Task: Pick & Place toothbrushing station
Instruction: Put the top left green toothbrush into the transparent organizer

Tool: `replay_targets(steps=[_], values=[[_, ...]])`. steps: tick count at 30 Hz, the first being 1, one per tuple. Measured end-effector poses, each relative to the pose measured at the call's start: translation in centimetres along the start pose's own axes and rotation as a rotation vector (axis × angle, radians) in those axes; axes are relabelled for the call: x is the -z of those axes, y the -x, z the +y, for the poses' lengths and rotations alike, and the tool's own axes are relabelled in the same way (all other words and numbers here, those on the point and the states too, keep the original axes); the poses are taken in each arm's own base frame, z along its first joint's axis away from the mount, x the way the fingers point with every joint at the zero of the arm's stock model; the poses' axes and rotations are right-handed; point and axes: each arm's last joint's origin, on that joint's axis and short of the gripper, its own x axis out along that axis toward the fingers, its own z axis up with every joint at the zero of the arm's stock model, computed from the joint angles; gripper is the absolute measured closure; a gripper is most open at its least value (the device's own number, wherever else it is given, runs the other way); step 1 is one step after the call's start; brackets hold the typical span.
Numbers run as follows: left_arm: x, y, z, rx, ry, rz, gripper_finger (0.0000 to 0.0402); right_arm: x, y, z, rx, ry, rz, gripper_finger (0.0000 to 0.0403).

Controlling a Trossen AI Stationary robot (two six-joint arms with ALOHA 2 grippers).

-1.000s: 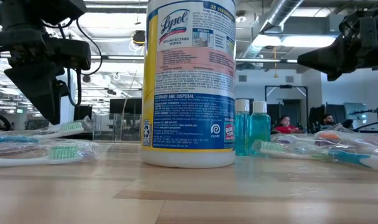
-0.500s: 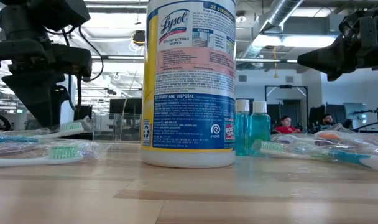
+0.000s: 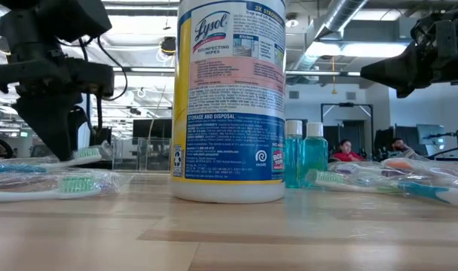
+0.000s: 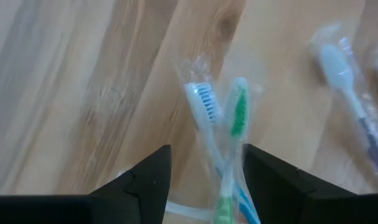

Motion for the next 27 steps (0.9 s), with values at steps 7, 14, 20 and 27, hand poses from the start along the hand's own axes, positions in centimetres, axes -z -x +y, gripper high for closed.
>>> replay_targets(steps=[7, 14, 20, 27], values=[[0.0, -0.7, -0.1, -0.016, -0.003, 0.024, 0.0218, 0.0, 0.0, 0.0, 0.0, 0.0, 0.0, 0.0349], [-0.1, -0.2, -0.1, -0.001, 0.003, -0.012, 0.0294, 0.0, 0.0, 0.0, 0.0, 0.0, 0.0, 0.0349], [-0.3, 0.9, 0.0, 0.026, 0.01, -0.064, 0.0392, 0.0, 0.0, 0.0, 0.0, 0.0, 0.0, 0.0349], [-0.4, 2.5, 0.2, 0.07, 0.022, -0.14, 0.0401, 0.0, 0.0, 0.0, 0.0, 0.0, 0.0, 0.0349]])
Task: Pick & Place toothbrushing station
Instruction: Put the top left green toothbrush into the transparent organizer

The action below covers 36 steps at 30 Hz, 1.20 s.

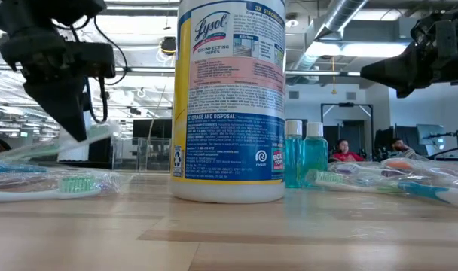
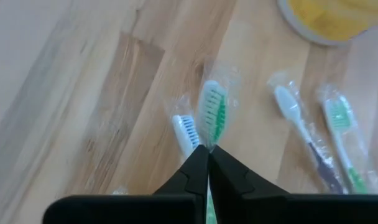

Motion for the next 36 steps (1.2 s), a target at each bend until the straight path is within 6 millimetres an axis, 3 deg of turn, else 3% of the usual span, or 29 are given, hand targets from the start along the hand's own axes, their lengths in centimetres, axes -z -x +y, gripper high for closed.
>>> replay_targets(steps=[9, 19, 36], values=[[-0.5, 2.8, 0.6, -0.027, 0.032, -0.201, 0.0401, 0.0, 0.0, 0.0, 0.0, 0.0, 0.0, 0.0349], [-0.9, 5.9, 1.9, -0.21, 0.092, -0.503, 0.0401, 0.0, 0.0, 0.0, 0.0, 0.0, 0.0, 0.0349], [-1.7, 7.5, 3.0, -0.532, 0.14, -0.755, 0.0401, 0.0, 0.0, 0.0, 0.0, 0.0, 0.001, 0.0349]])
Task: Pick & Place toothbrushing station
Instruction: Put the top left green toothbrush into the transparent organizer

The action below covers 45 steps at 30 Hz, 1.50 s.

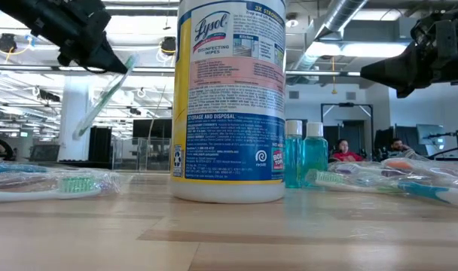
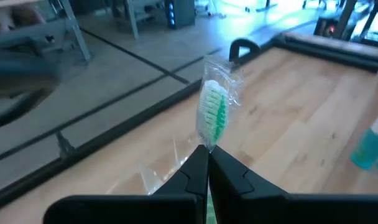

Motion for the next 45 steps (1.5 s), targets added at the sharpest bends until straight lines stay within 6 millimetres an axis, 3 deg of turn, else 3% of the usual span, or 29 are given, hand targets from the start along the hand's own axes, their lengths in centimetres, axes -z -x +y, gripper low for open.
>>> replay_targets(steps=[14, 22, 29, 45], values=[[-3.1, -2.9, 2.4, -0.109, -0.006, -0.107, 0.0401, 0.0, 0.0, 0.0, 0.0, 0.0, -0.001, 0.0349], [-4.5, -4.3, 4.2, -0.086, 0.049, -0.166, 0.0401, 0.0, 0.0, 0.0, 0.0, 0.0, 0.0, 0.0349], [-2.8, -5.6, 5.3, -0.066, 0.132, -0.282, 0.0401, 0.0, 0.0, 0.0, 0.0, 0.0, 0.0, 0.0349], [1.4, -6.6, 6.5, -0.116, 0.153, -0.307, 0.0401, 0.0, 0.0, 0.0, 0.0, 0.0, 0.0, 0.0349]])
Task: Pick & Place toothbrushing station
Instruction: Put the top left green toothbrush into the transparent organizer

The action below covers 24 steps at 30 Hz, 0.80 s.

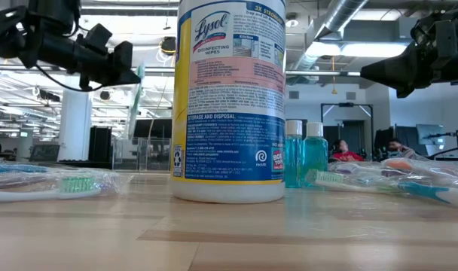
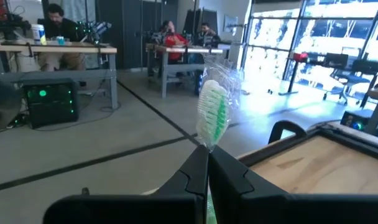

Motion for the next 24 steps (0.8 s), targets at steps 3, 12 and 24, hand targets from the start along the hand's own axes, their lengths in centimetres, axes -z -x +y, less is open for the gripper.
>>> replay_targets(steps=[3, 12, 24], values=[[0.7, 0.2, 0.2, 0.0, 0.003, -0.004, 0.0401, 0.0, 0.0, 0.0, 0.0, 0.0, 0.0, 0.0349], [2.2, 0.6, 0.7, -0.025, 0.011, -0.016, 0.0401, 0.0, 0.0, 0.0, 0.0, 0.0, 0.0, 0.0349], [2.7, 0.6, 0.7, -0.027, 0.023, 0.002, 0.0401, 0.0, 0.0, 0.0, 0.0, 0.0, 0.0, 0.0349]])
